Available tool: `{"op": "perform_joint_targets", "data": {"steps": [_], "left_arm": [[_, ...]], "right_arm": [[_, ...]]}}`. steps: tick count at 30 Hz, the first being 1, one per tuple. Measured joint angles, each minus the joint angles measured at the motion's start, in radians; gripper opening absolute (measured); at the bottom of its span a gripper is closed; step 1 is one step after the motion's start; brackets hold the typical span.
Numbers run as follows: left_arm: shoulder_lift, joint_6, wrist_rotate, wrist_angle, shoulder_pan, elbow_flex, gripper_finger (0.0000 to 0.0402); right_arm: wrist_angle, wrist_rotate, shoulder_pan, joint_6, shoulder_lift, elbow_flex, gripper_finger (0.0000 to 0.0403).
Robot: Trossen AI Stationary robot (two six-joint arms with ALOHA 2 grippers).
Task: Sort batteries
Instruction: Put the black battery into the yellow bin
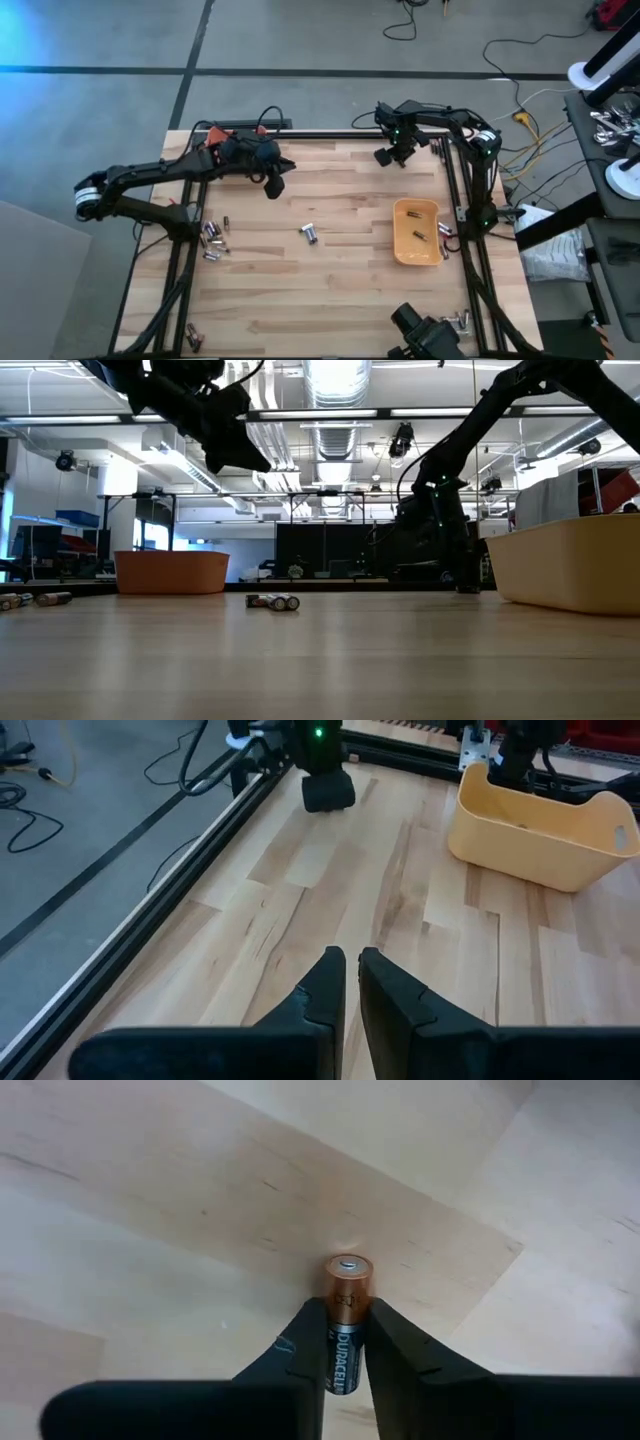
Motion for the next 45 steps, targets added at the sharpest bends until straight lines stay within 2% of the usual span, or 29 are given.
{"op": "perform_joint_targets", "data": {"steps": [5, 12, 16, 18, 20, 24, 28, 33, 38, 45], "left_arm": [[-0.035, -0.001, 0.001, 0.000, 0.008, 0.000, 0.0015], [-0.083, -0.006, 0.002, 0.001, 0.049, 0.000, 0.0015], [-0.097, 0.018, 0.001, 0.006, 0.070, 0.000, 0.0015], [-0.099, 0.028, 0.001, 0.006, 0.077, 0.000, 0.0015], [-0.099, 0.029, 0.001, 0.006, 0.081, 0.000, 0.0015], [-0.096, 0.052, 0.001, 0.031, 0.081, 0.000, 0.0015], [-0.097, 0.061, 0.002, 0.080, 0.080, 0.000, 0.0015], [-0.099, 0.061, 0.033, 0.101, 0.080, 0.000, 0.0015], [-0.104, 0.036, 0.034, 0.093, 0.080, 0.000, 0.0015], [-0.144, 0.034, 0.034, 0.093, 0.079, 0.000, 0.0015]], "right_arm": [[0.034, 0.049, 0.013, -0.038, -0.081, -0.008, 0.0037], [-0.052, 0.062, 0.112, -0.159, -0.338, -0.033, 0.0037], [-0.115, -0.028, 0.248, -0.324, -0.524, -0.089, 0.0037], [-0.169, -0.044, 0.351, -0.343, -0.601, -0.127, 0.0037], [-0.204, -0.060, 0.457, -0.315, -0.666, -0.167, 0.0037], [-0.208, -0.066, 0.641, -0.118, -0.759, -0.299, 0.0037], [-0.128, -0.062, 0.763, 0.003, -0.793, -0.460, 0.0037], [0.018, -0.044, 0.820, -0.006, -0.761, -0.609, 0.0037], [0.068, 0.035, 0.817, -0.015, -0.685, -0.660, 0.0043], [0.080, 0.038, 0.815, -0.009, -0.560, -0.655, 0.0059]]}}
